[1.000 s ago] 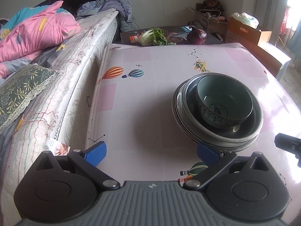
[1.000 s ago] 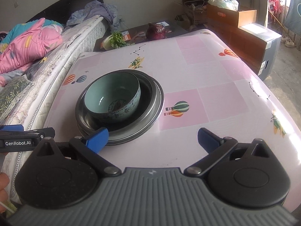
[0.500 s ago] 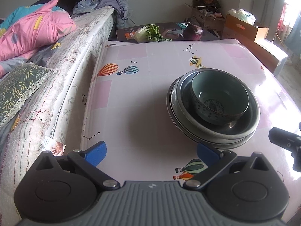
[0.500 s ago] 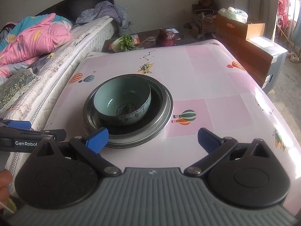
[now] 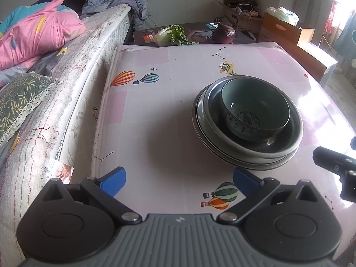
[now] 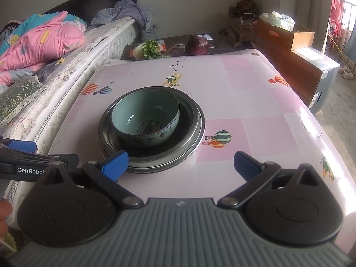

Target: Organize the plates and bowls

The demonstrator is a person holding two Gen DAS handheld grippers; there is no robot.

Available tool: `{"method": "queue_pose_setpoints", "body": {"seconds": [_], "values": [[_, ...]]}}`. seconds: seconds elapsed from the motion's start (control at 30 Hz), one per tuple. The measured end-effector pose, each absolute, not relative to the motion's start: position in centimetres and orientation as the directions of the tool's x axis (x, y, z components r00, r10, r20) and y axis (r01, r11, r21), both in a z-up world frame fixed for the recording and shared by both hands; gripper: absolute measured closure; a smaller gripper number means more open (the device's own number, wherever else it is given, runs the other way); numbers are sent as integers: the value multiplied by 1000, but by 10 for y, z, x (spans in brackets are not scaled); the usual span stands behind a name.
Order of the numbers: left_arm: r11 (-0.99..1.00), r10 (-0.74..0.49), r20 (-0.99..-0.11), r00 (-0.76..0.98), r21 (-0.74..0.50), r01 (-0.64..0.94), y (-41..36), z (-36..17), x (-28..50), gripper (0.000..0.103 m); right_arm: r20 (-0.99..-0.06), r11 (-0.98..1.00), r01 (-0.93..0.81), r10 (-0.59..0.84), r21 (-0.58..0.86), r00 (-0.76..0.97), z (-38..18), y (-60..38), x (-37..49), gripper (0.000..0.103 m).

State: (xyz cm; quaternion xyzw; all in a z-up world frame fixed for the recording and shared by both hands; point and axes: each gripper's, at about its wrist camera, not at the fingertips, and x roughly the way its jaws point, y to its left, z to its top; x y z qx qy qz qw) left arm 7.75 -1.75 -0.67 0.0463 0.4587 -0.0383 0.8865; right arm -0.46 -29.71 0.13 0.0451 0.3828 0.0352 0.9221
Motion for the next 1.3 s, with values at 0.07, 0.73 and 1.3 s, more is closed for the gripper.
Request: {"method": "queue_pose_setpoints", "body": {"seconds": [0.07, 0.73, 1.3], "values": [[992, -29, -819, 573, 45, 115, -18, -7, 77, 0, -705, 994, -28, 97, 109, 703, 0, -297, -5, 1], [991, -35, -830, 557, 42, 124, -21, -8, 75, 0, -714, 993, -23, 98, 114, 693, -3, -297, -6, 1], [992, -30, -832, 553, 44, 120, -19, -10, 76, 0, -717, 993, -27, 103, 116, 690, -5, -296, -7, 1]]}}
